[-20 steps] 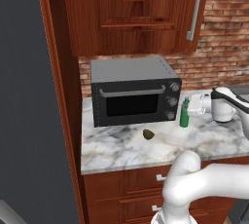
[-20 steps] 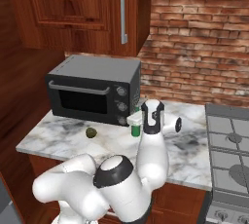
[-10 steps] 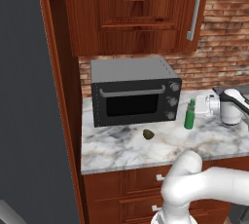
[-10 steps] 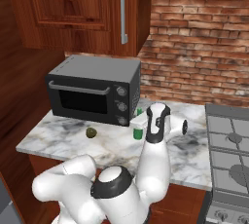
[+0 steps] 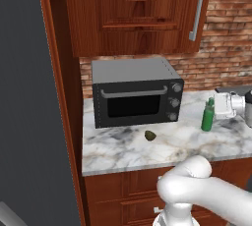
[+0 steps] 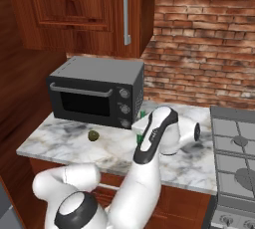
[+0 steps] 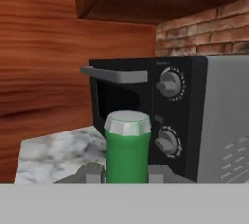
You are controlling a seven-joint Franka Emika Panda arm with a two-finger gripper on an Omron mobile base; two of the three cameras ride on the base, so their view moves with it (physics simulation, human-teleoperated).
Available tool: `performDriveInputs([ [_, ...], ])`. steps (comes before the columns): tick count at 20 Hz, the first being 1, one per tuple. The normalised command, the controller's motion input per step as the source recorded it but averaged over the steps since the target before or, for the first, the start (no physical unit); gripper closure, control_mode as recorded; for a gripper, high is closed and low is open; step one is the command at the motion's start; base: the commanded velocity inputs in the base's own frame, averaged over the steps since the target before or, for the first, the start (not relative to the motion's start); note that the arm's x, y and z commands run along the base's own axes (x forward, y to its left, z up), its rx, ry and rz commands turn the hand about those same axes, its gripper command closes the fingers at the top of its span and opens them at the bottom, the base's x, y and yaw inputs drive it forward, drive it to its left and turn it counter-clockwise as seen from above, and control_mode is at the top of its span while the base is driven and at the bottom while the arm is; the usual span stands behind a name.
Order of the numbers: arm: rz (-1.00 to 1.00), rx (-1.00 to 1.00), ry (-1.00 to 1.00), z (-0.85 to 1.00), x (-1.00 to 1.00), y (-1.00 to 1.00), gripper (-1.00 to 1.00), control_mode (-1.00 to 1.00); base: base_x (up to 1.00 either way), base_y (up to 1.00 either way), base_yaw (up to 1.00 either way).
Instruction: Place the beers on the top shelf of the fridge to keep them out of children's reach, and place the kiwi on lower shelves for easy access.
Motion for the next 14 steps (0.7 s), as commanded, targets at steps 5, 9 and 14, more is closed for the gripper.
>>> performDriveInputs([
  [5,-0.24,0.00,0.00,0.88,-0.71,0.13,1.00,-1.00,0.00,0.00,0.00],
  [9,-0.33,0.00,0.00,0.75,-0.58,0.24,1.00,-1.00,0.00,0.00,0.00],
  [14,-0.32,0.00,-0.01,0.57,-0.42,0.34,1.00,-1.00,0.00,0.00,0.00],
])
